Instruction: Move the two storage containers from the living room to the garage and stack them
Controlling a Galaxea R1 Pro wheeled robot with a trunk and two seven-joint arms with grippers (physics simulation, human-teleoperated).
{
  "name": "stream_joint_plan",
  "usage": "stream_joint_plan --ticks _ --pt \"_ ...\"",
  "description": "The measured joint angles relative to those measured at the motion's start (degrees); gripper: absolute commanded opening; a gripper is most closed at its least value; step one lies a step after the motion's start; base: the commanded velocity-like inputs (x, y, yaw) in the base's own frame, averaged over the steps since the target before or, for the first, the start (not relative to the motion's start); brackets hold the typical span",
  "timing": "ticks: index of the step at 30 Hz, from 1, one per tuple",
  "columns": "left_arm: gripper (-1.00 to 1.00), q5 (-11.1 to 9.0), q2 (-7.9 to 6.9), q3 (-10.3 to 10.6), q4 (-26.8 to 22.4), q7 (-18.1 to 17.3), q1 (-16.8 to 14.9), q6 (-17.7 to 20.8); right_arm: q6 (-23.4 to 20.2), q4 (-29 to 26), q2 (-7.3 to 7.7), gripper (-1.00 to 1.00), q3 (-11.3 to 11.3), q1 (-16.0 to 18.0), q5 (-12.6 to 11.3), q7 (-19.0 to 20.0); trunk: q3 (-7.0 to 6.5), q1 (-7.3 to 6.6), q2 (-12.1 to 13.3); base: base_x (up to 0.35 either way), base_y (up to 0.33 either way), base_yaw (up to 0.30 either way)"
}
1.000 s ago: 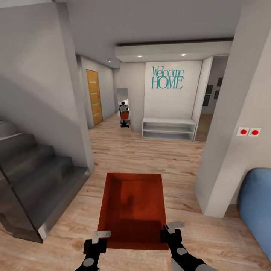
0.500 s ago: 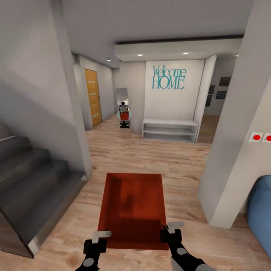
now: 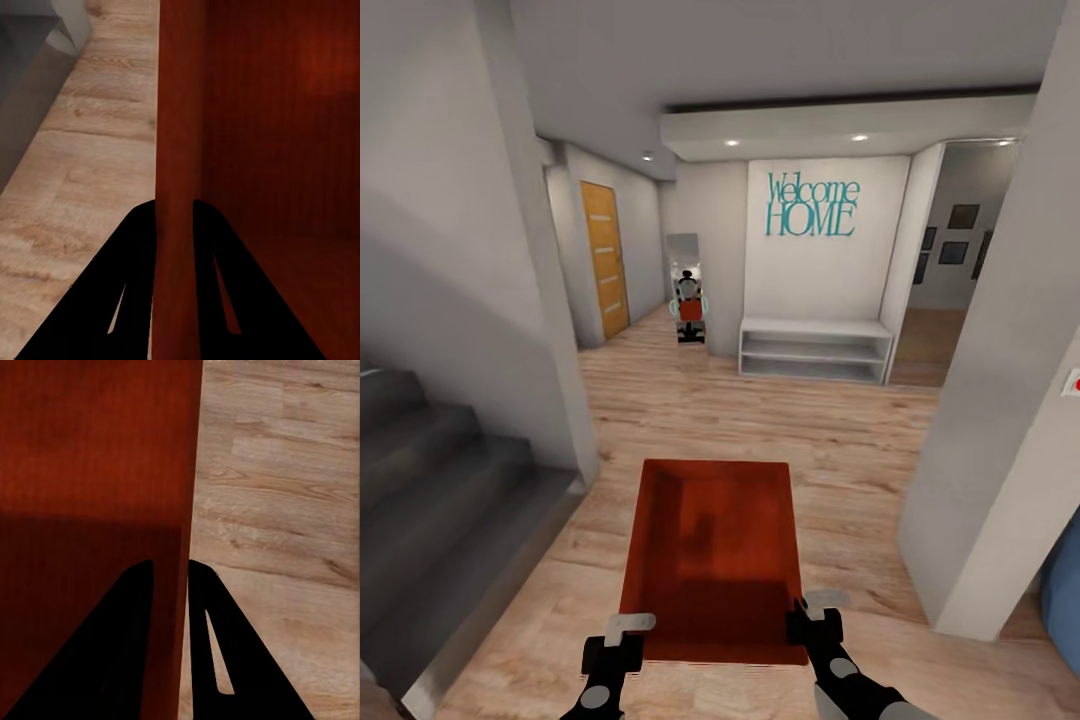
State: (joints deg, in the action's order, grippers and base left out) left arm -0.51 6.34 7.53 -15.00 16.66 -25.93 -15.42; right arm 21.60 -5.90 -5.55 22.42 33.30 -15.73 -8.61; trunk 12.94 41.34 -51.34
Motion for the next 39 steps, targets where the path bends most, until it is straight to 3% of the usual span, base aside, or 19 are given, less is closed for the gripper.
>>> stream_joint_plan --ticks 39 --pt "-1.0 0.0 0.0 0.01 0.01 0.01 0.0 -0.09 0.08 0.0 0.0 -1.0 0.01 0.0 0.0 0.0 0.0 0.0 0.0 0.322 0.0 0.0"
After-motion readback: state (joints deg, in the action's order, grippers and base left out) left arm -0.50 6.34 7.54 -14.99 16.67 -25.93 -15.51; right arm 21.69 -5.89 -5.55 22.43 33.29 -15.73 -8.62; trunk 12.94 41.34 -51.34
